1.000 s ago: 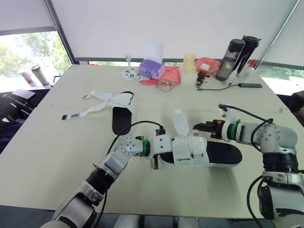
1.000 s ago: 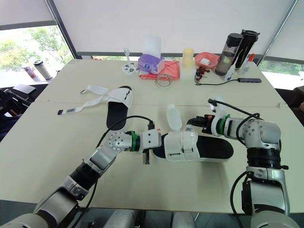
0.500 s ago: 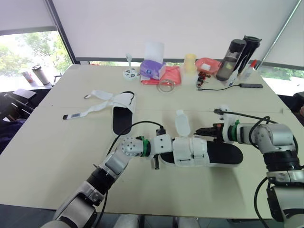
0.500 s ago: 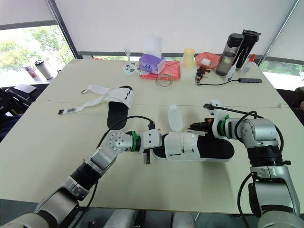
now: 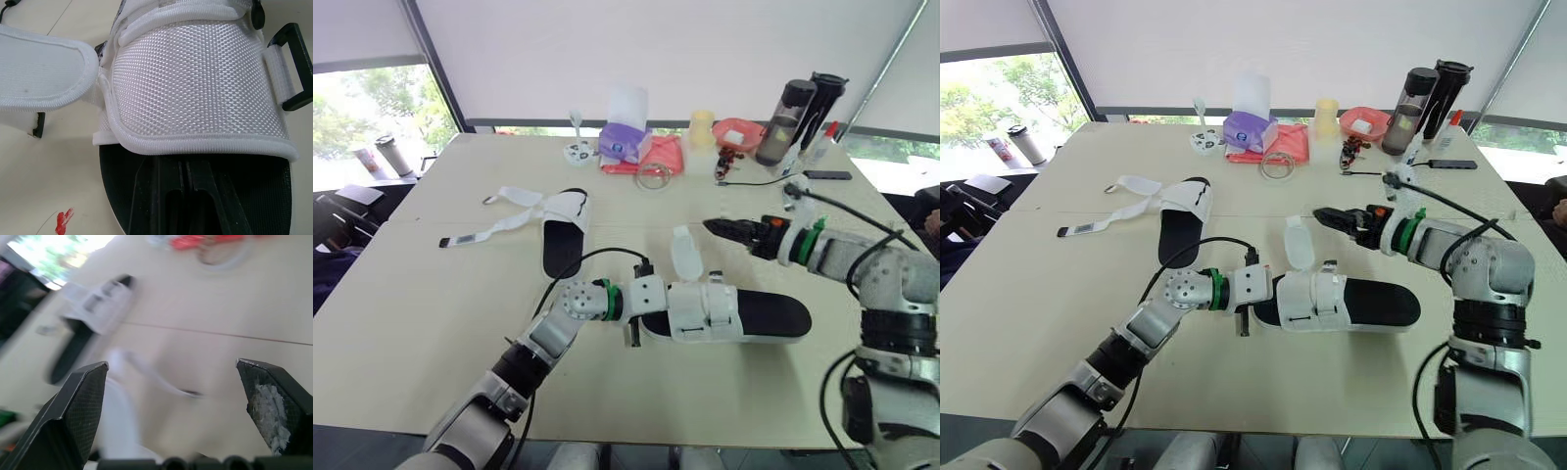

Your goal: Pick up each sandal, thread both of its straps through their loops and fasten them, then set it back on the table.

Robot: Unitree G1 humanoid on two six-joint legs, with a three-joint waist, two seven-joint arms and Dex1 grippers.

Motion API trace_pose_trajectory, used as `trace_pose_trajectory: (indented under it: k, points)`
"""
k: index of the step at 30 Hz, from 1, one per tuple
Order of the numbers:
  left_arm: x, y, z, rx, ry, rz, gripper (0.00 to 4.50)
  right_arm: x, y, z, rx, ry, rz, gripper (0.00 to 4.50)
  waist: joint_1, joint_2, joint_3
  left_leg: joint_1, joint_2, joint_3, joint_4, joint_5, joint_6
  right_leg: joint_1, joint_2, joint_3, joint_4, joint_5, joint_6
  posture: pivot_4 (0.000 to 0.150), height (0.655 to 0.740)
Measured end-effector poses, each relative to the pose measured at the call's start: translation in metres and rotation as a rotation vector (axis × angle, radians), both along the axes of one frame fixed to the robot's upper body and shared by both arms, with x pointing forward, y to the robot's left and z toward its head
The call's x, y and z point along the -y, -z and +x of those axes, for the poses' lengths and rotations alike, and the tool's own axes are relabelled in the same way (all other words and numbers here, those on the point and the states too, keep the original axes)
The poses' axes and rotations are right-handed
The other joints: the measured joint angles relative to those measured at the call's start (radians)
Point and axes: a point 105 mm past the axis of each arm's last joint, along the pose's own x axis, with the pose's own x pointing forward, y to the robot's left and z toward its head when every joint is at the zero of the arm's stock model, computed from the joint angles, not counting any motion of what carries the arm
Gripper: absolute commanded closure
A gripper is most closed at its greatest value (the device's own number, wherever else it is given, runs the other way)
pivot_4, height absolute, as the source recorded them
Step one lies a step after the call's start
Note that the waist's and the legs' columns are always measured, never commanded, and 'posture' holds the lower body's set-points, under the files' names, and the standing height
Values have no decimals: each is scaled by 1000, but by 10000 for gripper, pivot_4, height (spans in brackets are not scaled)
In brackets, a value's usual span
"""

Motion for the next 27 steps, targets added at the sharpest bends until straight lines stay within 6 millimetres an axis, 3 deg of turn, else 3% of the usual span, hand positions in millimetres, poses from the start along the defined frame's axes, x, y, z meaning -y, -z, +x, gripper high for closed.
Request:
trace_pose_trajectory:
  k: [4, 9, 14, 17, 24, 27]
  points:
    - [2, -1, 0, 1, 6, -2, 45000, -15, 1, 6, -132, -37, 59, 480, 1, 0, 0, 0, 0, 0, 0, 0, 0, 0, 0, 0, -1, 0, 0, 1500, 7400]
    - [1, -2, 1, 5, 6, -3, 45000, -9, 22, 15, -279, 14, 59, 480, -1, 1, 0, -2, 0, 0, -1, 0, 0, -3, 0, 0, 0, 0, 0, 1500, 7400]
    - [-1, -1, 2, 3, -6, -10, 45000, -14, 21, 17, -353, -24, 102, 480, -2, 2, 1, -2, 0, 0, -1, 0, 0, -4, 1, 0, 0, 0, 0, 1500, 7400]
    - [-1, -1, 2, 3, -11, -12, 45000, -21, 20, 19, -388, -54, 138, 9189, -3, 2, 1, -2, 0, 0, -1, 0, 0, -4, 1, 0, 0, 1, 0, 1500, 7400]
    - [0, -2, 2, 4, -14, -17, 45000, -36, 22, 25, -445, -84, 155, 44672, -4, 2, 1, -2, 0, 0, -1, 0, 0, -5, 1, 1, 1, 1, 0, 1500, 7400]
    - [0, -2, 2, 4, -17, -20, 45000, -38, 28, 29, -459, -67, 141, 44672, -2, 2, 1, -2, 0, 0, -1, 0, 0, -5, 1, 1, 1, 1, 0, 1500, 7400]
